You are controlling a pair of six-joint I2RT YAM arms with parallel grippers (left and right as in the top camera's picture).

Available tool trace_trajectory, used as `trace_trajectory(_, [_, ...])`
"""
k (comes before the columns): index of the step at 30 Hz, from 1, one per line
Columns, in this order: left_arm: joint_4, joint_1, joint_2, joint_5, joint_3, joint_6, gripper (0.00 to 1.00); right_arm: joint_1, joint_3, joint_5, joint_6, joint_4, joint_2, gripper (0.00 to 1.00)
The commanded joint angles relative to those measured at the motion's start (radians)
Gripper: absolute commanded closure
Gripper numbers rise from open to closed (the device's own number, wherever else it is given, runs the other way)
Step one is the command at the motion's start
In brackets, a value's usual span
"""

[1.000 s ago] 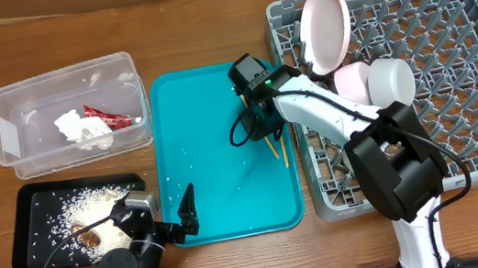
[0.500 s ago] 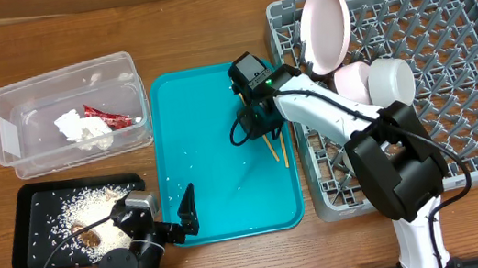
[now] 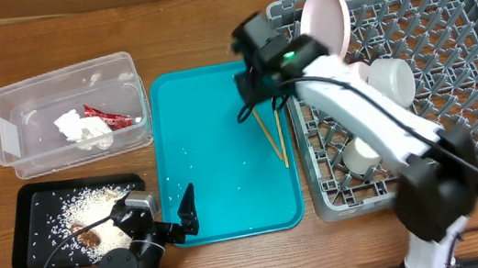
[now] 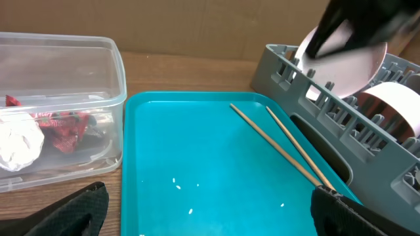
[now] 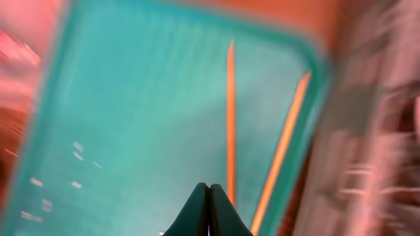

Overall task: Sort waste into correct bins and load items into the dishwasher
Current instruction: 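Grasp one wooden chopstick on the teal tray with the right gripper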

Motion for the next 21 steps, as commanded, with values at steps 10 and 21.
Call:
trace_trajectory(10, [0.004,0.004,-0.01,0.001,-0.005,0.016,0.0,0.007,-0.092,-0.015,-0.098,-0.035,0.008,0.53])
trace_trajectory(21, [0.004,0.004,-0.01,0.002,-0.005,0.016,0.0,0.016,-0.106,0.049,-0.093,0.042,0.204,0.45])
